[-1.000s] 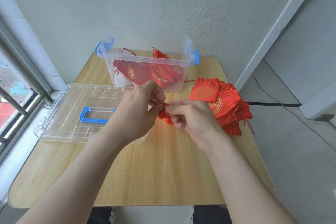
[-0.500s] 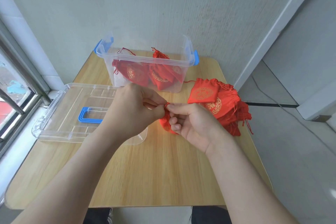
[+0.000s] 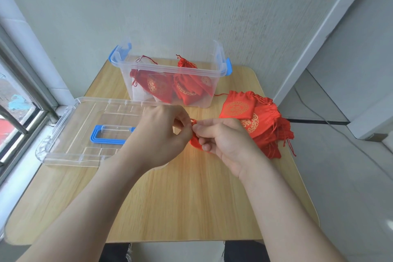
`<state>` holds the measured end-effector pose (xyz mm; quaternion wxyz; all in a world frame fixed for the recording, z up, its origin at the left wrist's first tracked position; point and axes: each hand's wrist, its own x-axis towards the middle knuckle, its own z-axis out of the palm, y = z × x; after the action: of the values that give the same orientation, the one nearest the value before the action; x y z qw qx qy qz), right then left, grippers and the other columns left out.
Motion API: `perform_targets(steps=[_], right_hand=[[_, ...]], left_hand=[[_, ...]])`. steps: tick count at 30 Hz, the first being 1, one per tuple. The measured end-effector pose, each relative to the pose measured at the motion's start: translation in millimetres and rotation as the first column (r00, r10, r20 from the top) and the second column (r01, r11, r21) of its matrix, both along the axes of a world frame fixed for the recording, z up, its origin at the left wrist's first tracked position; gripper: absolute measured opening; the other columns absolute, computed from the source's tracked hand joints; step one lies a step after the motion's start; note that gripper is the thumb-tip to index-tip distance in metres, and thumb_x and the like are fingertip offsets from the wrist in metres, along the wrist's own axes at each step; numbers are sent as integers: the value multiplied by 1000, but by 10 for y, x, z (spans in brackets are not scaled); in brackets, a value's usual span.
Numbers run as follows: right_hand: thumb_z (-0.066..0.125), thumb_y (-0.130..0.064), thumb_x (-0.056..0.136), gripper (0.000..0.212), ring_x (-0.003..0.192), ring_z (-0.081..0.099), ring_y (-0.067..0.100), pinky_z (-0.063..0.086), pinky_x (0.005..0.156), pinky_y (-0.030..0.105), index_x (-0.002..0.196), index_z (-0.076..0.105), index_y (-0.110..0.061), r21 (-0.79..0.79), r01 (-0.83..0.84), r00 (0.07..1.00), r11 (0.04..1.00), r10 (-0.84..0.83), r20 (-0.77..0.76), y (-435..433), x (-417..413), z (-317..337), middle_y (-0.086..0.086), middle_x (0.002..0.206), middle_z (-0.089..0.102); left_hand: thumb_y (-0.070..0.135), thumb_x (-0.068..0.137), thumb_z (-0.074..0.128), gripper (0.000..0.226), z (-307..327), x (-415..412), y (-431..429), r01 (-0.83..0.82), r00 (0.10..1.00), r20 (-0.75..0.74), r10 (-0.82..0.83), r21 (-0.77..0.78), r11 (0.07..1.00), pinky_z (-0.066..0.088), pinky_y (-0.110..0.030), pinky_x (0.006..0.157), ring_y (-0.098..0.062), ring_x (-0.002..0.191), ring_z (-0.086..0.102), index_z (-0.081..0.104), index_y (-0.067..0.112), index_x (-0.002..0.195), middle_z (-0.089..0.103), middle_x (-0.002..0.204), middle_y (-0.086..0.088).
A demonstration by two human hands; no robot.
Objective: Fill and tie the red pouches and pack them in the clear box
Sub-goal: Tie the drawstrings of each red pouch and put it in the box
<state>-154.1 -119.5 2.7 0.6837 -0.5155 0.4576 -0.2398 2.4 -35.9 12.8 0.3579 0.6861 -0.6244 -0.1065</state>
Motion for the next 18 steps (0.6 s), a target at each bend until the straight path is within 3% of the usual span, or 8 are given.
perform_targets(steps=[2,5,8,12,15,18], right_hand=[[78,-7,92,6,66,61,12,47,68,29,97,80,-6,-47,-15,1000,999,15,-2,26,12,13,2,72,69],[76,-9,94,5,63,62,9,48,69,28,97,80,-7,-108,-32,999,994,28,-38,63,19,29,1,70,69],[78,-12,94,6,64,62,9,50,66,26,98,81,-10,-129,-13,998,992,5,-61,67,23,34,2,73,71],[78,-11,93,5,66,61,11,51,65,26,97,81,-11,-136,28,997,990,-39,-73,50,25,42,0,74,72],[78,-12,93,4,65,61,10,52,64,25,97,80,-11,-133,30,997,991,-39,-68,50,25,47,-1,72,72],[78,-12,94,5,64,61,10,51,62,24,97,80,-11,-132,28,997,991,-38,-74,51,35,48,-2,71,71]], left_hand=[[39,91,48,30,-32,-17,-12,-2,1000,2,2,92,996,43,-19,71,-6,80,60,59,16,75,65,78,5],[34,90,34,36,-52,-51,-17,-5,1000,-27,10,182,983,37,-23,70,-12,82,49,48,9,68,54,75,-6],[33,92,34,40,-16,-20,-37,-15,999,-38,21,168,986,39,-31,72,-13,84,49,45,7,63,53,69,-6],[24,108,44,42,-45,29,-51,-77,997,-23,79,78,994,32,-26,64,-13,74,47,49,8,70,53,70,-2],[27,113,40,42,-33,-4,-47,-78,986,-136,93,111,991,34,-23,60,-10,64,41,45,11,74,47,69,5],[28,113,39,48,-2,-24,-80,-35,949,-301,88,176,984,40,-28,63,-8,64,40,50,-9,84,48,74,-4]])
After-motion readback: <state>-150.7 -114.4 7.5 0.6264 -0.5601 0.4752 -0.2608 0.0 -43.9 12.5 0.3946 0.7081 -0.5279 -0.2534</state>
